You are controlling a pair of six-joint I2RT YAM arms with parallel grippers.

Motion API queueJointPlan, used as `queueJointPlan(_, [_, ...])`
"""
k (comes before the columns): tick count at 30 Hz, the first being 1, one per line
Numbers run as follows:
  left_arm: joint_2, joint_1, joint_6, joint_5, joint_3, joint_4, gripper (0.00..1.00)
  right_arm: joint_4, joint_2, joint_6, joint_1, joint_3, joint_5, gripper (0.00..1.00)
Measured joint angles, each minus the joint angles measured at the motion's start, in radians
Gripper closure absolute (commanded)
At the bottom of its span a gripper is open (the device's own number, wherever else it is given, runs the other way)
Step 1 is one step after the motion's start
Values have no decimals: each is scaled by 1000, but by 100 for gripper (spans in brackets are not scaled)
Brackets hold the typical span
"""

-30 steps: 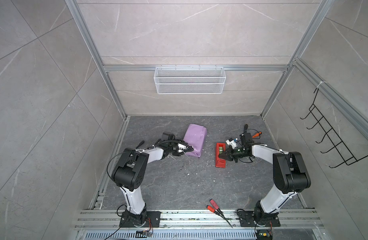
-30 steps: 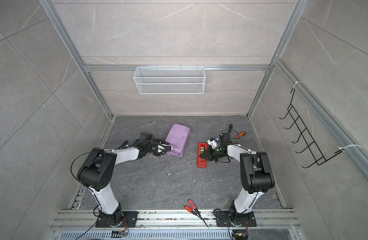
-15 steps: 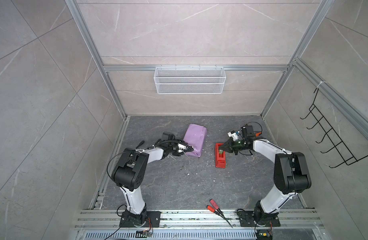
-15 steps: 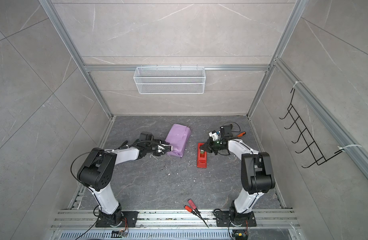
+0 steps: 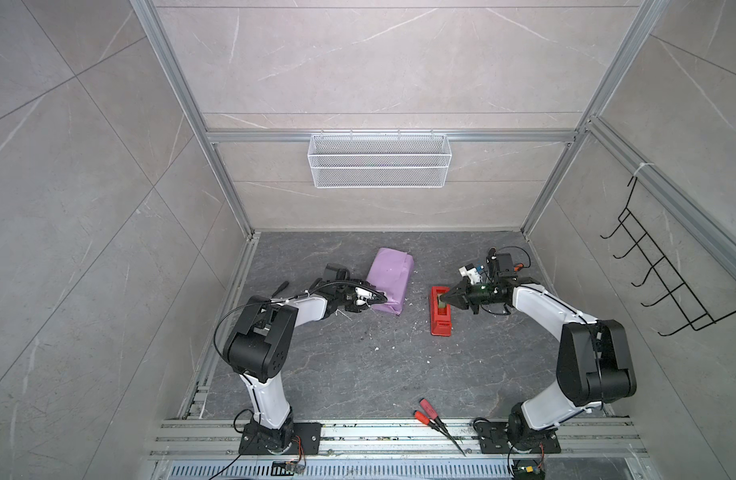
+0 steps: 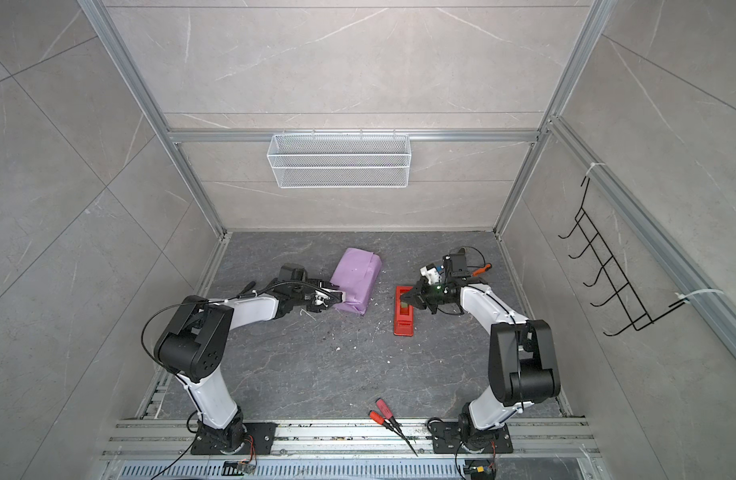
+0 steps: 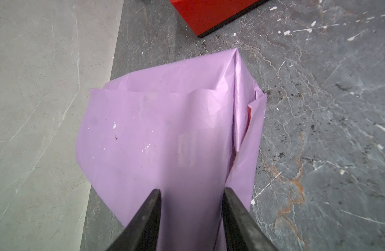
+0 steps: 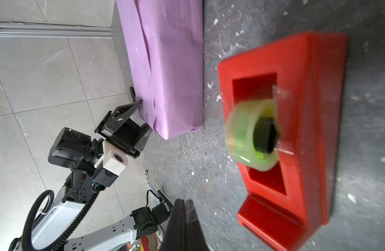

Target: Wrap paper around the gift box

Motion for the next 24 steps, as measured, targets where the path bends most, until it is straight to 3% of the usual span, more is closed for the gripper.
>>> queueJointPlan(10, [0,0,0,0,-1,2,53,-67,-111,4,23,16,27,100])
queueJointPlan(20, [0,0,0,0,-1,2,53,-46,-243,66,88,-254,47,100])
queueJointPlan(24, [0,0,0,0,-2,4,53,-41,-255,79,88,-250,61,100])
